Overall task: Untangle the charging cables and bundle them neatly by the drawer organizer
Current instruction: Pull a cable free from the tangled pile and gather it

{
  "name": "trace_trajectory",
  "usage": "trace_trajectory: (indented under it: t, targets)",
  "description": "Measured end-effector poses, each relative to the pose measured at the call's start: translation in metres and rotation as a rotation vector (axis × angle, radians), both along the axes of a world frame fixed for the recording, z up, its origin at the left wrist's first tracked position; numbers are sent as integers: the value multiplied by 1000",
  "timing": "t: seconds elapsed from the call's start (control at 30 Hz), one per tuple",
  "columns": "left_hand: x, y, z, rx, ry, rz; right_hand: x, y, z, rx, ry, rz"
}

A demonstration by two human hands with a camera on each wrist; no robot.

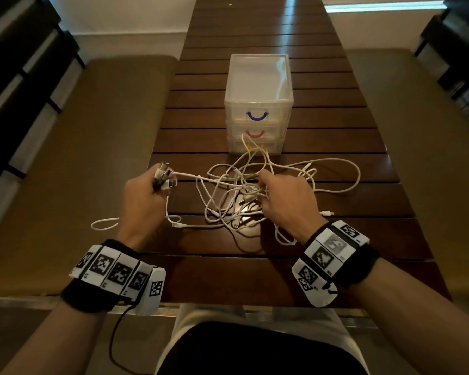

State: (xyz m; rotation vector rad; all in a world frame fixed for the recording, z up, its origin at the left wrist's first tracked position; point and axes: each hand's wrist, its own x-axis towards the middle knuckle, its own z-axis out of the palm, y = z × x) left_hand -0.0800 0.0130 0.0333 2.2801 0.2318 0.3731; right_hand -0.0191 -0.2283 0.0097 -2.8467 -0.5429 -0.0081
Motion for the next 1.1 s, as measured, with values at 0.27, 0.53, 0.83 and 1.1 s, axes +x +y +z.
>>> trace_trajectory:
  t: [0.27, 0.53, 0.83, 1.1]
  targets:
    - [3, 9, 3, 71, 102, -94, -7, -7, 3, -69, 153, 213]
    - [2, -1, 2, -18, 43, -122, 1, 26, 12, 2, 159, 268]
    - [1, 1, -9, -155, 15, 12, 4, 21, 19, -97, 273, 205]
    - [1, -25, 9, 232, 126, -414, 6, 25, 21, -118, 215, 261]
